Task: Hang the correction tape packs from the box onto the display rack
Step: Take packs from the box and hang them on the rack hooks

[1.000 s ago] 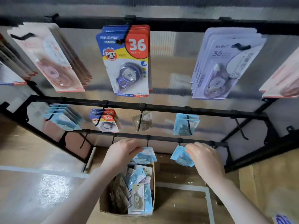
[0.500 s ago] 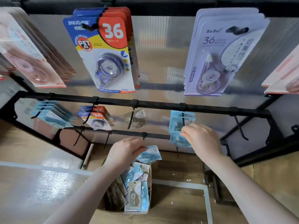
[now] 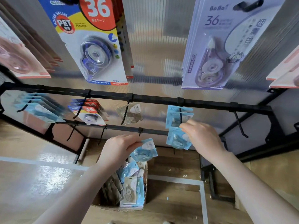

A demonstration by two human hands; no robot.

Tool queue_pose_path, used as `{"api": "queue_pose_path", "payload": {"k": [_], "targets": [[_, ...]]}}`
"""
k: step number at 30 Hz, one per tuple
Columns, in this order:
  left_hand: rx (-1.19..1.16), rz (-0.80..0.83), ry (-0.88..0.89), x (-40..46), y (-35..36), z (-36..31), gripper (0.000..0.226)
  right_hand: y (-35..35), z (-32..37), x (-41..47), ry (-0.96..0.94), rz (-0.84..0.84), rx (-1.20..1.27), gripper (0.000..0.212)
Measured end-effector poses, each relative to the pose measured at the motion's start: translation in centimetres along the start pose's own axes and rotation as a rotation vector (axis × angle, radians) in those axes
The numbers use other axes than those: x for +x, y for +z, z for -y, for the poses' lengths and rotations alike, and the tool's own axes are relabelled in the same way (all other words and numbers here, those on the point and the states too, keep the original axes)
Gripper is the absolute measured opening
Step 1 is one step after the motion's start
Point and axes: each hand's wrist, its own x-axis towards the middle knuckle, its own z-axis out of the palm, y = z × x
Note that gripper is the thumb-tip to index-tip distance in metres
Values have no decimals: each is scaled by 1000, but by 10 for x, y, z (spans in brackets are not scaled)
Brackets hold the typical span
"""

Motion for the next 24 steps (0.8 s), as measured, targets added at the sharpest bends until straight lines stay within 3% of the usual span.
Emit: {"api": "queue_pose_path", "payload": {"k": [5,15,24], "targets": [[6,-18,-14,1,0,-3,30,-10,-3,1,-13,117,24,32],[30,-27,23,2,0,-5,28,-6,-11,17,62,215,0,48],[-10,-9,20,11,12,-10,29,2,-26,32,48,110,24,40]]}}
